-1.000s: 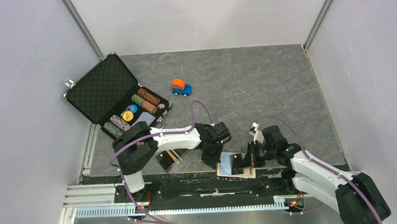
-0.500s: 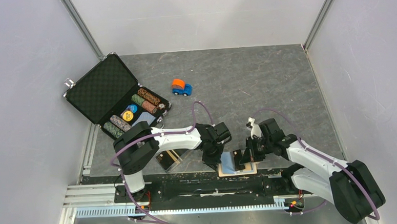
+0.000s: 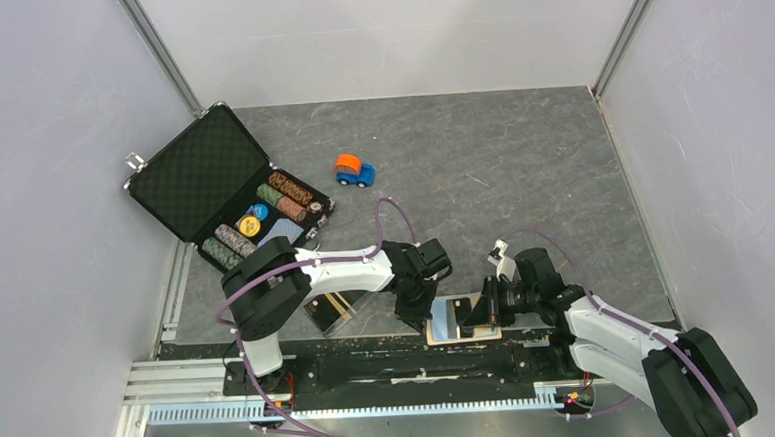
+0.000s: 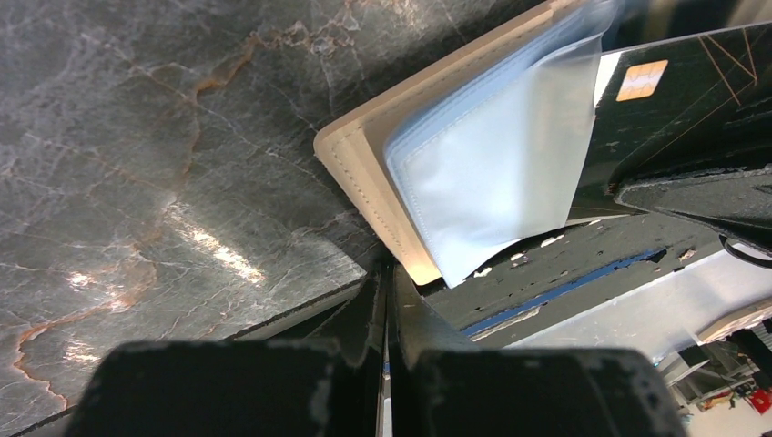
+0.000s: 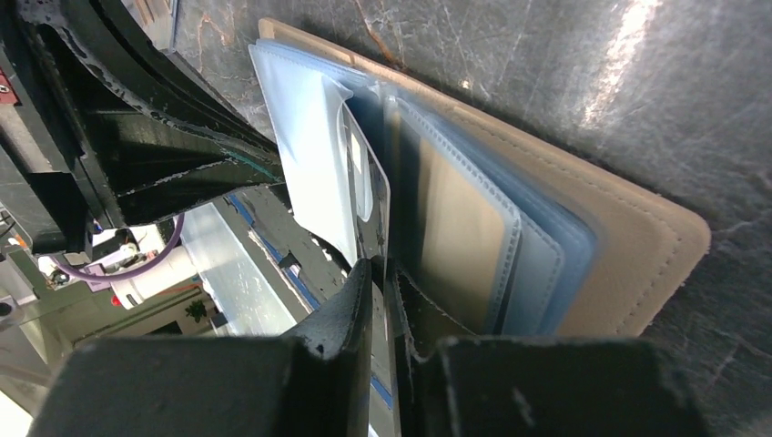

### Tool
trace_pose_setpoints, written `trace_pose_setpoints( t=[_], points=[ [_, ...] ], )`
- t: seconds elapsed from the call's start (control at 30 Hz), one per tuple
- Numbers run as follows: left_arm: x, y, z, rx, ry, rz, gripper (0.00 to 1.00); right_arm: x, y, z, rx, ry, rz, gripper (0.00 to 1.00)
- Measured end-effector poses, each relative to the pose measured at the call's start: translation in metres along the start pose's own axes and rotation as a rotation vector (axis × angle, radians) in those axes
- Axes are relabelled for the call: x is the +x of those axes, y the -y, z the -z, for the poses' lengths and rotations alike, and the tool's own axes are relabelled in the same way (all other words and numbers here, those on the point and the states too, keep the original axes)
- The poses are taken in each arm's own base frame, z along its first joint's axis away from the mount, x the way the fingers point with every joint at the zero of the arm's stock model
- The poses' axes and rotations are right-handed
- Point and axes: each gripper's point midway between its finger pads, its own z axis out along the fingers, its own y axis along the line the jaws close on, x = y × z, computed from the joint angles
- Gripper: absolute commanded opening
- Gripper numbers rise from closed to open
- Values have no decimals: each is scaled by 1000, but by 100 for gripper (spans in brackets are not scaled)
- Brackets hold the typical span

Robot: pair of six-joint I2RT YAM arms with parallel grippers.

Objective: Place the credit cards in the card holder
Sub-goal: Insert the credit card into the card holder.

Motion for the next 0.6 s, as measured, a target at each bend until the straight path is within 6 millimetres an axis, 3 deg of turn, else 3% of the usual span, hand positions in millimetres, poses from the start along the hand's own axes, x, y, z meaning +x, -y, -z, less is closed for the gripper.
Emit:
trace_pose_setpoints(
  t=[0.6],
  points=[
    [1,1,0,-2,-5,-2,2,-1,-5,-7,25,-54,5,16]
  ],
)
